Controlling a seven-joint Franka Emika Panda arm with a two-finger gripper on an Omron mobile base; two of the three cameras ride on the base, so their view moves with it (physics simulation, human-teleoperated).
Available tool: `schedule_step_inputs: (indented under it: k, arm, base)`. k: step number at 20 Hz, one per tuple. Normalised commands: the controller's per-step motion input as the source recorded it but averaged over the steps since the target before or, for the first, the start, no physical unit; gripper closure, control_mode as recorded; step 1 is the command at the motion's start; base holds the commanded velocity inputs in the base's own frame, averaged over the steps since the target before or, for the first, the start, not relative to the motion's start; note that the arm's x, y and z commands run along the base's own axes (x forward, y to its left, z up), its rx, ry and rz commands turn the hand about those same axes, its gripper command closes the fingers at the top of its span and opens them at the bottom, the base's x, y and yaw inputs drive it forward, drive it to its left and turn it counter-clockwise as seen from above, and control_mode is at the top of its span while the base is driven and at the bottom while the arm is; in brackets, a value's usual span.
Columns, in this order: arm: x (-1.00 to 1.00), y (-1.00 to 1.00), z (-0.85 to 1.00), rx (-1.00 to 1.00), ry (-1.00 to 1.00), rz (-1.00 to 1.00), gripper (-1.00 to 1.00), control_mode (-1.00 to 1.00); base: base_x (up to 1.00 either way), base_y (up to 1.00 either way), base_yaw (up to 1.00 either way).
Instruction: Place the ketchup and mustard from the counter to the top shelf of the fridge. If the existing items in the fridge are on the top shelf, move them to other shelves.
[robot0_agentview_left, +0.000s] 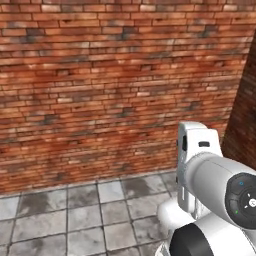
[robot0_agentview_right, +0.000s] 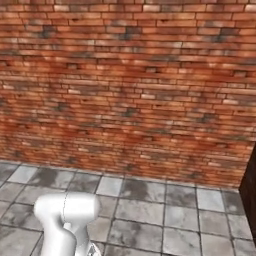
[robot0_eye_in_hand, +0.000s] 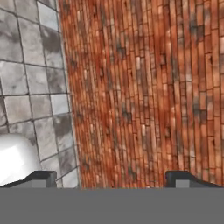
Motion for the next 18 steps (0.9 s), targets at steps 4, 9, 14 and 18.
schedule_step_inputs:
  k: [4,9,14,18]
  arm:
    - [0.00,0.00,0.00,0.00,0.00,0.00,-1.00,1.00]
    - [0.00,0.00,0.00,0.00,0.00,0.00,-1.00,1.00]
    - [0.00,0.00,0.00,0.00,0.00,0.00,-1.00,1.00]
    - [0.00,0.00,0.00,0.00,0.00,0.00,-1.00,1.00]
  base:
    - [1.00,0.08,0.22]
    - [1.00,0.00,0.61]
    - [1.00,0.00,0.70]
    - [0.95,-0.09,0.80]
